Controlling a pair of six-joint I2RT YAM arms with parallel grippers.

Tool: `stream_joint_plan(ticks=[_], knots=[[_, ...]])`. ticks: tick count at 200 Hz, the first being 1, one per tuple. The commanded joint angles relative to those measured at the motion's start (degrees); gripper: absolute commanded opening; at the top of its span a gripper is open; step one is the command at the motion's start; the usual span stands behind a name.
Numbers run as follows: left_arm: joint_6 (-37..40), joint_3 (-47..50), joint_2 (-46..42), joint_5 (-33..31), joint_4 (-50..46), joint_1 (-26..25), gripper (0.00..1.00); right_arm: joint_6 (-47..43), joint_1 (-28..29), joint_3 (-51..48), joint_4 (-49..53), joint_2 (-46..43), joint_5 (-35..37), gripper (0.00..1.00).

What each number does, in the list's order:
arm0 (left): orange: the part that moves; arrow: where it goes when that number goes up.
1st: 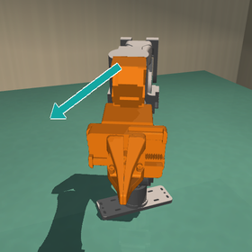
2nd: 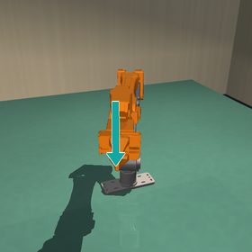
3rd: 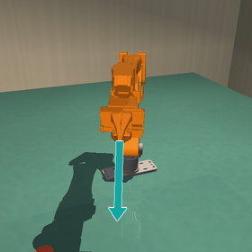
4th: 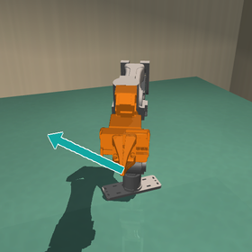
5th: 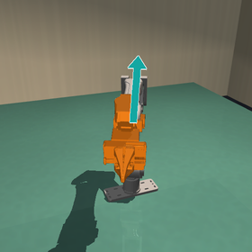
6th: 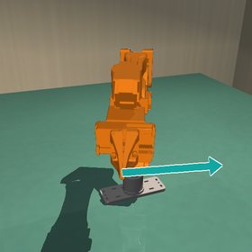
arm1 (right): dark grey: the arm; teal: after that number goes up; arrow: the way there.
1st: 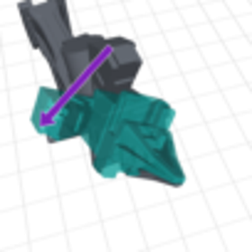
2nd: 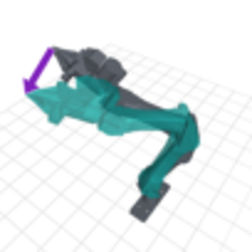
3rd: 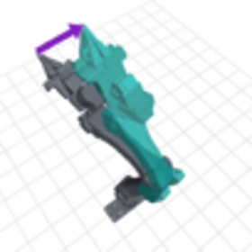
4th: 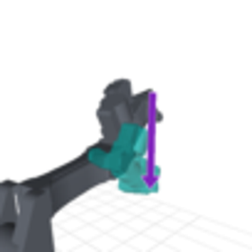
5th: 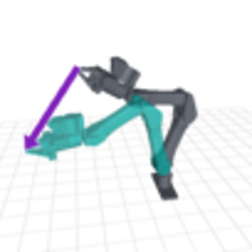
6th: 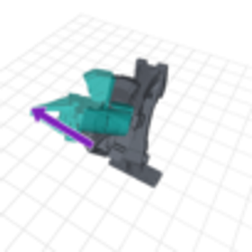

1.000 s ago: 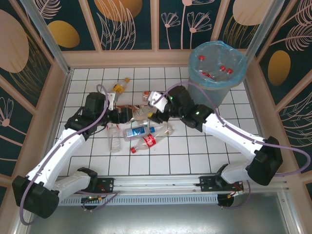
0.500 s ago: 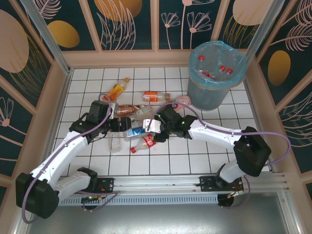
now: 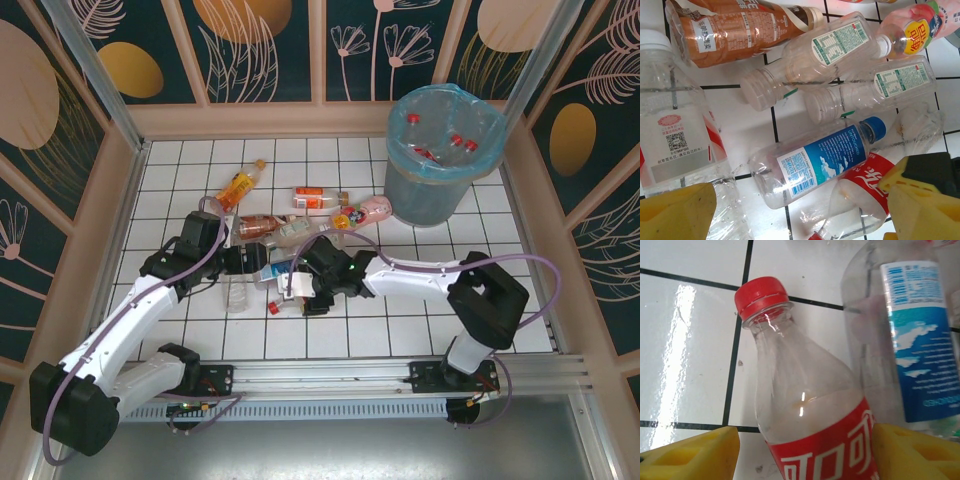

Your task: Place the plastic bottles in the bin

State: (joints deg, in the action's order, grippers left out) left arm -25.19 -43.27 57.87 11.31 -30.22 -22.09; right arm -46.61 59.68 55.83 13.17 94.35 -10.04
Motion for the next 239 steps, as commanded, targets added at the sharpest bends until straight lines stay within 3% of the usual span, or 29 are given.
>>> stream_joint_plan(ticks=[1,75,171,239], knots=[[-0.64,0.46,-1.22,-0.67,0.84,-0.15,0.89,-0.24,0.35,0.46,0.17,1.36,1.25,0.71],[-0.64,0.55,-1.99,-1.11,1.39,-0.15,0.9,-0.67,0.44,1.91,4.8,4.62,3.45,0.73],[-0.5,-1.52,-3.34,-2.43,0.27,-0.19,0.9,0.62,1.12,4.31,7.49,4.99,3.45,0.63],[2.84,-10.58,-4.88,-5.59,-1.9,-0.17,0.89,5.9,1.27,5.13,5.07,-7.15,3.25,0.55]])
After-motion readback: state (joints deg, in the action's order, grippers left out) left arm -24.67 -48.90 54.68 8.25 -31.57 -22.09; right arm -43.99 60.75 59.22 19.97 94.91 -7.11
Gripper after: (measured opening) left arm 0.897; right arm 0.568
